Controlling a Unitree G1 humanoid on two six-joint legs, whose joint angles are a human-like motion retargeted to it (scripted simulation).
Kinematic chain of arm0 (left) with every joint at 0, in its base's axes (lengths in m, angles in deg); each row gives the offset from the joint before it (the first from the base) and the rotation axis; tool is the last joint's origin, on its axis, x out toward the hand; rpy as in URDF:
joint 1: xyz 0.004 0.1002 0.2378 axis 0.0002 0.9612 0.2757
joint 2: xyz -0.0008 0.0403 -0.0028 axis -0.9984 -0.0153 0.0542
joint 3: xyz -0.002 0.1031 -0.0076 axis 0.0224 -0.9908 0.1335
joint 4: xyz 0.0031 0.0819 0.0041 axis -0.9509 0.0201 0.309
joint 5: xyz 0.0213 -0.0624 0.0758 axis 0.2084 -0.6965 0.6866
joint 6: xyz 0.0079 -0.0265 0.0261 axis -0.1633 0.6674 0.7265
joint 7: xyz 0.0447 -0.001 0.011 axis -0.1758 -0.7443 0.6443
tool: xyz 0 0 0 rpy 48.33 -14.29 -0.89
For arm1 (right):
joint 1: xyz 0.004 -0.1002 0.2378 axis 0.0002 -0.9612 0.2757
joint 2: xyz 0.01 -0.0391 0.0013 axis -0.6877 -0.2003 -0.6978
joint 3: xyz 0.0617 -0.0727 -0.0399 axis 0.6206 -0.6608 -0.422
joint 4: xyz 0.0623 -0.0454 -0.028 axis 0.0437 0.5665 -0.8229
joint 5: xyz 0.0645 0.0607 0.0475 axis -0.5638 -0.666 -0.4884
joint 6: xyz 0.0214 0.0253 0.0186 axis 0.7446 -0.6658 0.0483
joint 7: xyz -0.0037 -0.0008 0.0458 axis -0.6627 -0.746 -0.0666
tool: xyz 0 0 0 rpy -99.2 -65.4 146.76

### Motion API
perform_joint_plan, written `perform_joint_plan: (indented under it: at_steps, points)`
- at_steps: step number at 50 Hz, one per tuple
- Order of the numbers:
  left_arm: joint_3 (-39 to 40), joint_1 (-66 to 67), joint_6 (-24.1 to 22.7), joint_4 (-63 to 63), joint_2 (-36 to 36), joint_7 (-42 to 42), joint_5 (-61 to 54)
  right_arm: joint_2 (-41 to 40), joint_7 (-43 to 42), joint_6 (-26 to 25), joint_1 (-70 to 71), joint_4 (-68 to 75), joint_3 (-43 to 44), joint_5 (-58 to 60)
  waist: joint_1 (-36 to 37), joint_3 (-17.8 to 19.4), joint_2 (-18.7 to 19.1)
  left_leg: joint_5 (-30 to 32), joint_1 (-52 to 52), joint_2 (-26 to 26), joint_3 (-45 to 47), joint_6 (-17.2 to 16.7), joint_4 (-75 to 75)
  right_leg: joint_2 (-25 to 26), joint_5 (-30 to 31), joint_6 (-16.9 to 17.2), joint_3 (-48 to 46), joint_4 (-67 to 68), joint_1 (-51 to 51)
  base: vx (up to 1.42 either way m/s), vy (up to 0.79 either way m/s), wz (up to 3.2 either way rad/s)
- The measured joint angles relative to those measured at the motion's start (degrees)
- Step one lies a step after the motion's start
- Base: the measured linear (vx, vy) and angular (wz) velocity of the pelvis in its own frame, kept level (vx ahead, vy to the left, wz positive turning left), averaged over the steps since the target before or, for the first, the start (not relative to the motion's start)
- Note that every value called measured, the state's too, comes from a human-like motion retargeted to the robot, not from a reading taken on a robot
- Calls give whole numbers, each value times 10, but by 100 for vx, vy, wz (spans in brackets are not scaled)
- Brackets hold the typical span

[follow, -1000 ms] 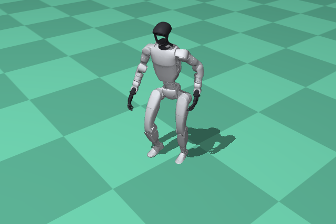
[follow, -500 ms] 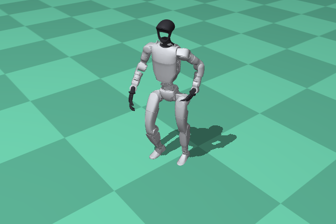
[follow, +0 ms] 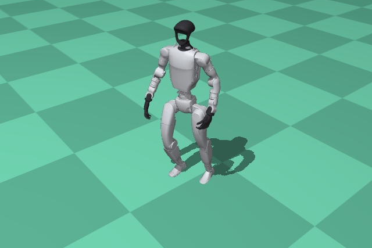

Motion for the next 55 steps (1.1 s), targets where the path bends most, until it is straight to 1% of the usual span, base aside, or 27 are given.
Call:
perform_joint_plan:
  at_steps: [13, 30, 43, 55]
  points:
    - [18, -56, -1, 108, 20, 33, 42, -21, 15, -7, 19, 68, -11, 6, 7, 37, 6, -40, 19, 19, -6, -5, 66, 20, 3, -7, 1, -24, 59, 0, 0, 0]
    - [30, -77, 3, 157, 25, 36, 66, -27, 16, -11, 20, 87, -4, -3, 11, 73, 23, -113, 13, 46, -14, -8, 192, 45, 1, -17, -2, -45, 122, 0, 0, 0]
    - [23, -129, -2, 140, 5, 48, 68, -27, 5, -8, 8, 74, 1, -9, 15, 81, 52, -167, -22, 82, -26, -14, 293, 80, 8, -25, -10, -63, 141, 0, 0, 0]
    - [21, -136, -8, 118, 4, 62, 56, -27, -4, -5, 7, 65, 14, -20, 24, 77, 82, -197, -63, 119, -36, -22, 359, 115, 34, -28, -17, -97, 145, 0, 0, 0]
